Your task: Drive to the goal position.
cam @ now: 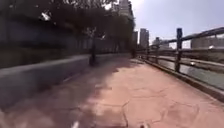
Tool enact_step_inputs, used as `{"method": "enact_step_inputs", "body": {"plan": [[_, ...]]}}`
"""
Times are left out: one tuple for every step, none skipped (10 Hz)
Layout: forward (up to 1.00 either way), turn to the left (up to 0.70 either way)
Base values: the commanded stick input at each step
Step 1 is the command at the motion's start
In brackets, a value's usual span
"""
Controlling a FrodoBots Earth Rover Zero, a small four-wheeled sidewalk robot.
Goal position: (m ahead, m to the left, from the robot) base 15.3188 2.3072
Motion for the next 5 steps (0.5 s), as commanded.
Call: {"method": "enact_step_inputs", "body": {"plan": [[0.70,0.00],[0.70,0.00],[0.70,0.00],[0.70,0.00],[0.70,0.00]]}}
